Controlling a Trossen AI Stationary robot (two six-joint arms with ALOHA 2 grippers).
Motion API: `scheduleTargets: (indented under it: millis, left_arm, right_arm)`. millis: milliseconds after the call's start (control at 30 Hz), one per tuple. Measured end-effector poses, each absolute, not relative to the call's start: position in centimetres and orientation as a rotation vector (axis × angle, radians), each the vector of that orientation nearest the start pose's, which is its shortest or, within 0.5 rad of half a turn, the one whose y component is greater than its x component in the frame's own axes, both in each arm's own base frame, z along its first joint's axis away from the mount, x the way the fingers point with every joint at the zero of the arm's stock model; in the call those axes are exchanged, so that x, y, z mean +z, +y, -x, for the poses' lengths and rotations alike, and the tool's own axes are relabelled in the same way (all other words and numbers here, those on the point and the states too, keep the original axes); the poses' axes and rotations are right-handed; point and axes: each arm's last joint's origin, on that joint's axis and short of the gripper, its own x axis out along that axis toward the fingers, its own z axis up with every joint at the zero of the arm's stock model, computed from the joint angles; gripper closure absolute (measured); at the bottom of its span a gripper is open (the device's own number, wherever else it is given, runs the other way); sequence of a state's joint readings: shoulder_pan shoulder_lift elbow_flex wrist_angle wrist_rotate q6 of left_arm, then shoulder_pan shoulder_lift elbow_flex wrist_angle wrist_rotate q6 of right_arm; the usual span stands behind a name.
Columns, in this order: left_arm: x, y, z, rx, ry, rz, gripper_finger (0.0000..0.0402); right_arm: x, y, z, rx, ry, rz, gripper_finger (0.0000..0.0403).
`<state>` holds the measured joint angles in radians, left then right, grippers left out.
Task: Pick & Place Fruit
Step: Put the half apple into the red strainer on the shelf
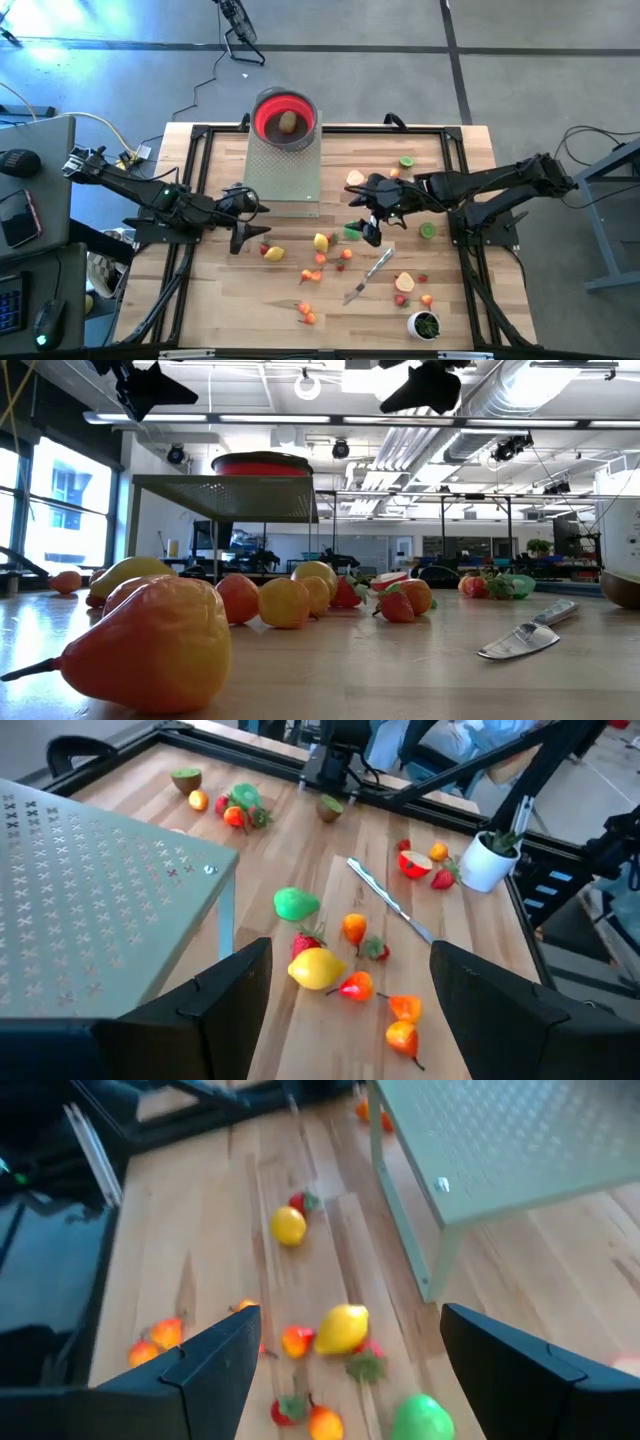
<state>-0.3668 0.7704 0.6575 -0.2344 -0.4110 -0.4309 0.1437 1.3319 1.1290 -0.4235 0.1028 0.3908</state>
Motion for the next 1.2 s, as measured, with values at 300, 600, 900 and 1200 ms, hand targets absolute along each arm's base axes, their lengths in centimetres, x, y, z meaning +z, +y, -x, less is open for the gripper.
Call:
scheduleTargets:
  millis: [300,600,900,1200]
  left_arm:
    - [29.3,-5.3,-16.3,0.067,0.251,0.012,0.0135]
    - [29.5,-5.4,-16.3,0.047,0.239,-0.099,0.0135]
    - [28.8,-5.4,-16.1,0.031,0.306,-0.04,0.0135]
    - [28.8,-5.4,-16.1,0.02,0.307,-0.103,0.0135]
  right_arm:
    - [32.7,3.9,-29.4,-0.071,0.449,-0.321,0.0101]
    - [32.8,3.9,-29.4,-0.075,0.436,-0.323,0.0101]
    - [32.8,3.5,-29.4,-0.208,0.403,-0.32,0.0101]
    - [32.8,3.3,-29.4,-0.231,0.399,-0.288,0.0101]
